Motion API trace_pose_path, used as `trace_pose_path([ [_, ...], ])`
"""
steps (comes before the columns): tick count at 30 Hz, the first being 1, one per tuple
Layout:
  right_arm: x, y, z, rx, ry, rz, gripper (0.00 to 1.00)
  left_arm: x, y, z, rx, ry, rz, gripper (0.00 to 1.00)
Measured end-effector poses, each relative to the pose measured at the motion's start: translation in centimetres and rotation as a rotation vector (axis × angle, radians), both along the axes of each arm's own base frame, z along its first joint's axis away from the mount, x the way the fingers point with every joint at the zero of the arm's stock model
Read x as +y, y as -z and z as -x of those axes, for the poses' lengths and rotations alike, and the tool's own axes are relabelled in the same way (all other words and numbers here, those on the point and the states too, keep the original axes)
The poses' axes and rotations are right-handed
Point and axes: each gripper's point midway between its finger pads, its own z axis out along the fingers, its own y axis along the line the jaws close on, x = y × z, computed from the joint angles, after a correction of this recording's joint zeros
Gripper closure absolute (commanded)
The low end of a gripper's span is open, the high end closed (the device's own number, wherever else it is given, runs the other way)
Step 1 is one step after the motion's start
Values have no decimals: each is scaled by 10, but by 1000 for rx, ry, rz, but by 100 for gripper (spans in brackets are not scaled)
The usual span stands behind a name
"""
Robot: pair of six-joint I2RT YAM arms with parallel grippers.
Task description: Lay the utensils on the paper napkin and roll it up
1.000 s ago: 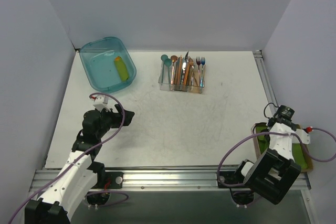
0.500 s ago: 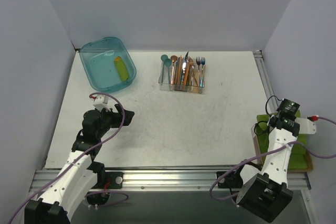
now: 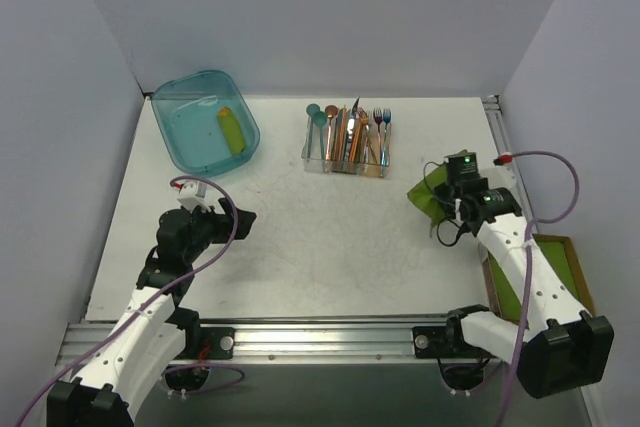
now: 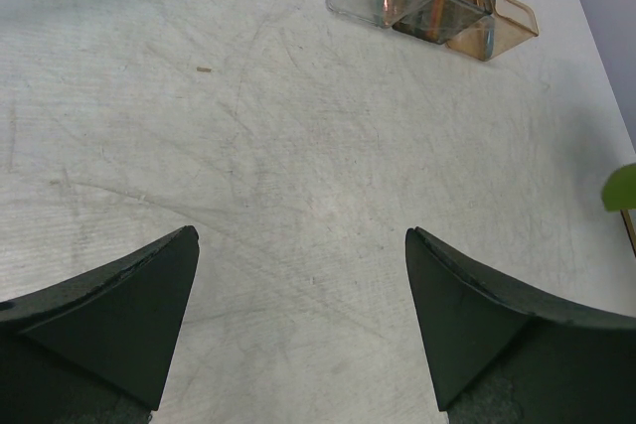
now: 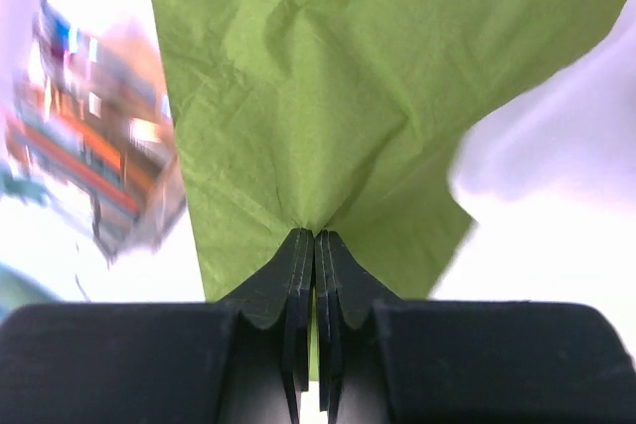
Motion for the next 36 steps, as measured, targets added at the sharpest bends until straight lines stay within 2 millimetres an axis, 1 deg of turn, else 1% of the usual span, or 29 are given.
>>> trace_pose_path([
  [2,32,5,-4,17,-71,6,100,0,-1,0,-2,0,0,6],
  [5,74,20,-4,54,-148,13,100,0,-2,0,-7,0,-1,6],
  [13,168,71,21,151,-273,57,100,2,-2,0,-7,-12,-5,6],
  [15,189,77,18,164,-295,68,100,2,-2,0,-7,-13,-6,6],
  [17,206,76,9,159,-306,83,100,2,-2,0,-7,-16,-7,6],
  [20,222,66,-1,122,-319,80,100,3,-2,0,-6,-17,-7,6],
  [23,227,55,-7,94,-334,79,100,3,-2,0,-6,-20,-8,6],
  [25,229,53,-10,91,-351,89,100,3,-1,0,-5,-20,-9,6],
  [26,230,54,-11,93,-361,98,100,3,-1,0,-5,-21,-10,6],
  [28,233,58,-17,93,-389,110,95,4,-2,1,-5,-20,-10,6],
  [30,239,66,-23,98,-427,115,92,4,-2,1,-7,-21,-10,6],
  [32,245,75,-30,103,-465,115,91,4,-2,1,-7,-21,-11,6],
  [34,251,83,-37,104,-498,107,88,4,-3,1,-10,-23,-11,6],
  [35,254,87,-39,107,-518,105,85,4,-3,1,-12,-24,-11,6],
  [36,257,90,-42,109,-538,103,74,5,-4,1,-14,-26,-11,6],
])
